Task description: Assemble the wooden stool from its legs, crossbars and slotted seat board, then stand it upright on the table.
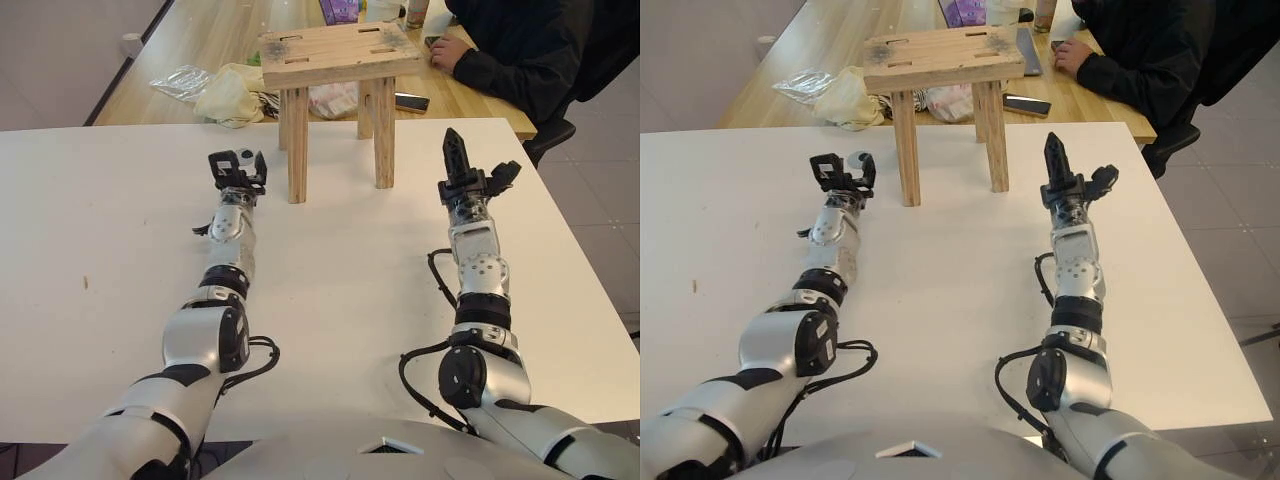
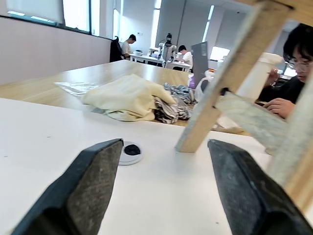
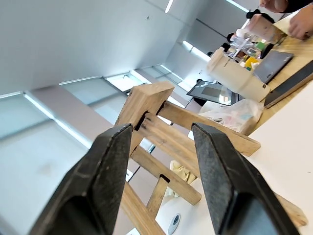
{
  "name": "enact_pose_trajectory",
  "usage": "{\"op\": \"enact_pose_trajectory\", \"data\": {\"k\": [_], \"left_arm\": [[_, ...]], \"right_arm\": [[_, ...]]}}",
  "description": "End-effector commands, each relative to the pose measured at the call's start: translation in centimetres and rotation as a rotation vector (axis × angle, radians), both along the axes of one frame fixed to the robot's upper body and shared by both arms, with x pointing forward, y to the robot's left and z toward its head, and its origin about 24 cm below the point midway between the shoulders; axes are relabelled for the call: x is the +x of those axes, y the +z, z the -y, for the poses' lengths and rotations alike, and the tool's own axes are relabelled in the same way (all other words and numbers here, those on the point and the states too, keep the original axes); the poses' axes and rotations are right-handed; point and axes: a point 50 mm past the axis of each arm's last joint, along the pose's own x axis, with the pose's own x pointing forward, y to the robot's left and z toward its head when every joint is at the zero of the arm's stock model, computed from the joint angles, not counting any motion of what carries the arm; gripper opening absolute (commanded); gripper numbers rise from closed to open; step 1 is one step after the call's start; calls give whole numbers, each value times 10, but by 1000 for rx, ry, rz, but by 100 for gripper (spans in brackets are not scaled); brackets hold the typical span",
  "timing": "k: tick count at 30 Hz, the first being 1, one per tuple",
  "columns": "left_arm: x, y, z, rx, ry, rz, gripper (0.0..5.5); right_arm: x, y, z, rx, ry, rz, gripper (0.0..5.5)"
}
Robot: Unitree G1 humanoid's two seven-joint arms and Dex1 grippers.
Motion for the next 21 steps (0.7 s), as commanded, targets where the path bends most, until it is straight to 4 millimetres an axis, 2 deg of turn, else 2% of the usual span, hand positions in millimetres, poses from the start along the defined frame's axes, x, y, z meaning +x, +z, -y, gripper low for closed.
{"op": "enact_pose_trajectory", "data": {"k": [1, 9, 21], "left_arm": [[1, 4, 9, 13, -29, 19, 317], [0, 8, 24, -42, -165, 65, 317], [0, 10, 33, -52, -218, 81, 317]], "right_arm": [[1, 2, -18, 13, 37, 5, 222], [-3, -5, -26, 28, 52, -18, 222], [-3, -3, -28, 30, 62, -5, 222]]}}
